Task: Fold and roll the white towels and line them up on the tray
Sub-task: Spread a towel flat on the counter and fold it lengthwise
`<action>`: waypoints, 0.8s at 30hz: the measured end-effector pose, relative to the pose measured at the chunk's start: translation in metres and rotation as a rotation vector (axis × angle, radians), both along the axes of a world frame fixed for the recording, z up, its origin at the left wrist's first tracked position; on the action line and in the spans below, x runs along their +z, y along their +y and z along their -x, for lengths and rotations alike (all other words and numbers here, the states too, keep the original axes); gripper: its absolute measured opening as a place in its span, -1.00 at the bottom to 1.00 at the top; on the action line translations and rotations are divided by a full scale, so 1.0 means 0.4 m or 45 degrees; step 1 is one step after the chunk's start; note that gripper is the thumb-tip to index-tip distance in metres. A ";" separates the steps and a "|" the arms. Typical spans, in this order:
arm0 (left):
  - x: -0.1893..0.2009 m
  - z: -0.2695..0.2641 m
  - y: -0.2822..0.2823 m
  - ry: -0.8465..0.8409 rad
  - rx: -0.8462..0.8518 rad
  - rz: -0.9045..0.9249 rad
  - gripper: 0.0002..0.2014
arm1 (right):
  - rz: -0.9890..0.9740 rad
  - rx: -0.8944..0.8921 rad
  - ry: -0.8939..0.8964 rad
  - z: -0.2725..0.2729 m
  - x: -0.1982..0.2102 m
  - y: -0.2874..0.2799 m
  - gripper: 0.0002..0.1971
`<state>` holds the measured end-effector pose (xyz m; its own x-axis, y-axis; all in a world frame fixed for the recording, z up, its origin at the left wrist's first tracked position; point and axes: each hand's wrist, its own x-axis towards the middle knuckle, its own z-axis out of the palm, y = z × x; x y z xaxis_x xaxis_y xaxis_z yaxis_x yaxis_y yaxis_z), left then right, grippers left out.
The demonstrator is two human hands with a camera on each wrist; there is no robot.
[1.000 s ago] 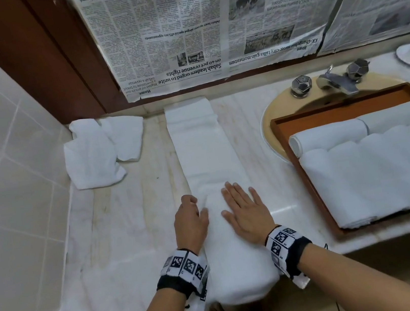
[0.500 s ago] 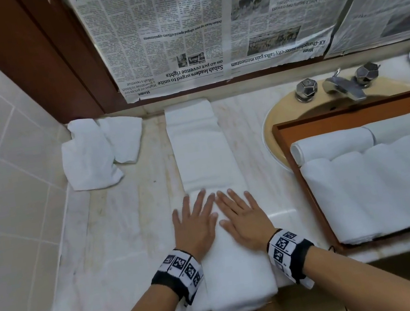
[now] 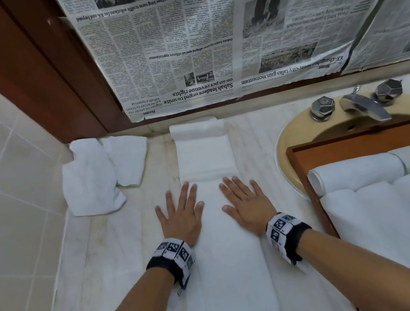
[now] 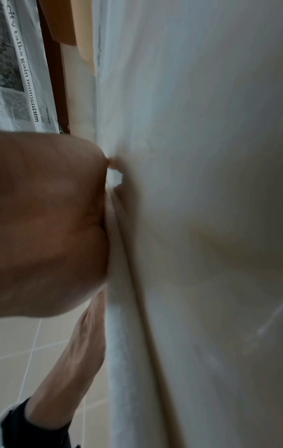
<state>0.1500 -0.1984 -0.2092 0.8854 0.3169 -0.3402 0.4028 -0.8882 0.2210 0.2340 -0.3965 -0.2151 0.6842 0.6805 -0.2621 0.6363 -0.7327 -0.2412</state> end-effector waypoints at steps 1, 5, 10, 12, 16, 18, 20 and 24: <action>-0.001 -0.026 0.012 -0.001 0.004 -0.003 -0.46 | 0.020 0.003 0.000 -0.032 0.002 0.011 -0.23; 0.005 -0.099 0.044 -0.044 0.044 0.053 -0.47 | 0.070 0.018 0.018 -0.131 0.003 0.033 -0.37; 0.033 -0.059 0.046 -0.363 0.183 0.208 -0.58 | -0.079 -0.068 0.012 -0.110 0.037 0.032 -0.38; 0.044 0.000 0.026 -0.466 0.263 0.327 -0.72 | -0.235 -0.154 -0.010 -0.048 0.065 0.018 -0.43; 0.051 0.129 -0.046 -0.324 0.343 0.409 -0.77 | -0.415 -0.255 0.074 0.121 0.091 -0.018 -0.64; 0.043 0.164 -0.074 -0.297 0.348 0.375 -0.70 | -0.421 -0.235 0.150 0.218 0.093 -0.029 -0.67; 0.044 0.168 -0.088 -0.293 0.360 0.336 -0.69 | -0.352 -0.197 0.220 0.308 0.093 -0.023 -0.65; 0.050 0.139 -0.078 -0.193 0.501 0.474 -0.82 | -0.217 -0.240 0.115 0.423 0.071 0.030 -0.57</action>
